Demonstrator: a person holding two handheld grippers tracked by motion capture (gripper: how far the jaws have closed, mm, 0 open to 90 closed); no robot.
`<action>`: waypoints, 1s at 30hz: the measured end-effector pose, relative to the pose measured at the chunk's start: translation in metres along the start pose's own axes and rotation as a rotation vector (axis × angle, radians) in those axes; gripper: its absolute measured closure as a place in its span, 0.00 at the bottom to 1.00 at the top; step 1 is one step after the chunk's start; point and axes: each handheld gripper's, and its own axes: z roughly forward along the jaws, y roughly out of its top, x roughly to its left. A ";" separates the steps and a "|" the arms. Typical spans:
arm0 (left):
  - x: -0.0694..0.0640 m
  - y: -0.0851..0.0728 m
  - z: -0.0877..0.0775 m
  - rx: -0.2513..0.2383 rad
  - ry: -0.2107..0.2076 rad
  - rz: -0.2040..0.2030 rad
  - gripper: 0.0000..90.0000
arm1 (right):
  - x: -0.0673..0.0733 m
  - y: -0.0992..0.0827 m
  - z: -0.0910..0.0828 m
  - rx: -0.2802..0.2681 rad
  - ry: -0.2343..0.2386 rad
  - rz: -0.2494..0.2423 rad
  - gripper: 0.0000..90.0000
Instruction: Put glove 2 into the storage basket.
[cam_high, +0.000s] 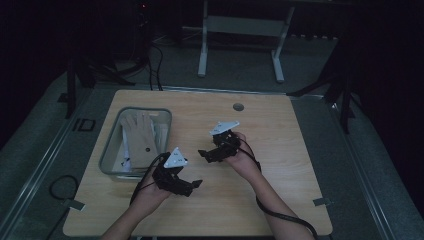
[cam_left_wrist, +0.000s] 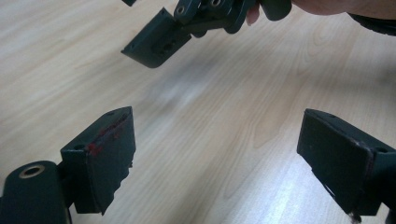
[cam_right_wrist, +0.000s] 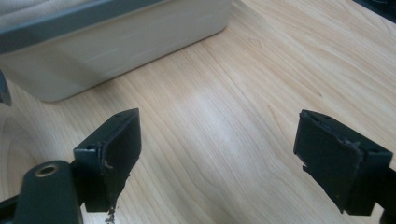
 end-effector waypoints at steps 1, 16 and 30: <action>-0.001 -0.001 0.002 0.000 -0.002 0.002 0.13 | -0.001 -0.003 0.000 0.003 -0.001 0.000 0.16; -0.013 -0.014 0.037 0.037 -0.085 0.000 0.13 | -0.010 -0.048 -0.012 0.007 0.027 -0.006 0.16; -0.017 -0.024 0.055 0.047 -0.093 0.018 0.13 | -0.012 -0.086 -0.025 0.021 0.044 -0.015 0.15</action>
